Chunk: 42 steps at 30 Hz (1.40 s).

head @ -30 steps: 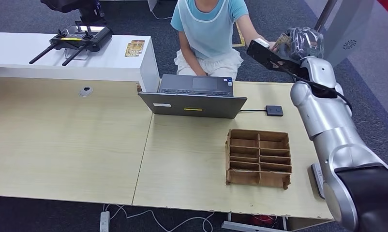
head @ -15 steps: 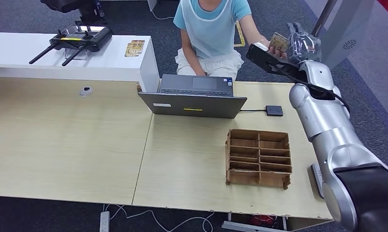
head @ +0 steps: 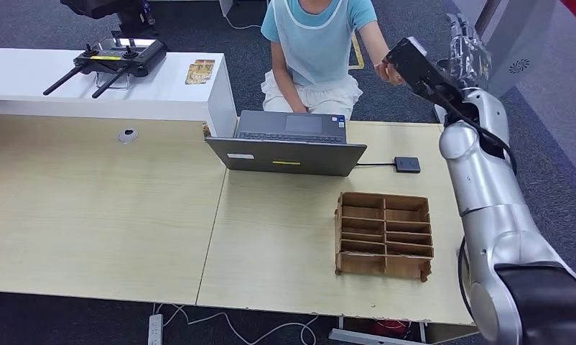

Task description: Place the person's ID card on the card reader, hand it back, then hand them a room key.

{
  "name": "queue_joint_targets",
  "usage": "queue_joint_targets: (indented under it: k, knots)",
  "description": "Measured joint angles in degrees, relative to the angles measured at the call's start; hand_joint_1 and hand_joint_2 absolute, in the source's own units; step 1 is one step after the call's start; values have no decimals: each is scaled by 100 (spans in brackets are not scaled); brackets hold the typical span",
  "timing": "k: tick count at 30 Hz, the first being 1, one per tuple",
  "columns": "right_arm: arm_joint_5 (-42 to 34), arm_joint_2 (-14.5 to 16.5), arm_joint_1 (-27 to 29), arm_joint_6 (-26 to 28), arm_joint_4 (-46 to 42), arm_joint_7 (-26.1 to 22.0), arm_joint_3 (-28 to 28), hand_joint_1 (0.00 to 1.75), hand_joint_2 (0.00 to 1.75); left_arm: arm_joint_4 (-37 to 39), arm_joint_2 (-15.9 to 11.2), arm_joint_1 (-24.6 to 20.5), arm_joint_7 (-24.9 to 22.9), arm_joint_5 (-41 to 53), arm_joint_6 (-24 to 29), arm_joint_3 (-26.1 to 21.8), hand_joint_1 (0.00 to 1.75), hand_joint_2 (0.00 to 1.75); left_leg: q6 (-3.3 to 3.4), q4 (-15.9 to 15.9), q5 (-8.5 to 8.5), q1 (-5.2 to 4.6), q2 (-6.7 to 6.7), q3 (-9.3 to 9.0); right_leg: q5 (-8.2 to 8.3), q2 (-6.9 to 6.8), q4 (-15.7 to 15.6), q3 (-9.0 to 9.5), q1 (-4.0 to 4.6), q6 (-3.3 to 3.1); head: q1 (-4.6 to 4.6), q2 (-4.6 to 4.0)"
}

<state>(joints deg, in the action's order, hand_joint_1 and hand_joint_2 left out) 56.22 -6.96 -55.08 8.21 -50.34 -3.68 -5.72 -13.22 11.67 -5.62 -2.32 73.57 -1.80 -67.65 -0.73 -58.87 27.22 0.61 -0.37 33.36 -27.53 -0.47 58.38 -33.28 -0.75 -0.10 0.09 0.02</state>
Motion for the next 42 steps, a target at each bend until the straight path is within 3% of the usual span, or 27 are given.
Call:
queue_joint_targets:
  k: [9, 16, 26, 32, 42]
  knots:
    - [-1419, 144, 728, -341, -1377, -431, 762, 0, 175, 0, 0, 11, 8, -43, 26, 0, 0, 0, 0, 0, 0, -1, 0, 0, 0, 0, -1, 0, -1, 0, 0, -2]
    - [-4082, 195, 1119, -1563, -1987, -795, 1156, 0, 175, 0, 0, 14, 33, -137, 27, 0, 0, 0, 0, 0, 0, 0, 1, -1, 0, 0, -1, 0, 0, 0, 1, -1]
    - [-6009, 106, 1617, -2300, -2463, -908, 1254, 0, 175, 0, 0, 20, 37, -292, 31, -12, 0, 0, 0, 0, 0, 0, 1, 0, 0, 1, -2, -2, 0, 0, -1, -1]
    - [-6471, -116, 2381, -2497, -3269, -1097, 1176, 0, 175, 0, 0, 32, 43, -437, 93, -73, 0, 0, 2, 0, 2, 0, -1, 1, -1, -1, -6, -2, 0, 0, 1, -2]
    - [-6312, -340, 4284, -2208, -5038, -1596, 1136, 0, 175, 0, 42, 54, 43, -525, 200, -185, 0, 0, 2, 3, 11, 0, 3, 1, -5, 0, -10, -3, 0, 2, 1, -1]
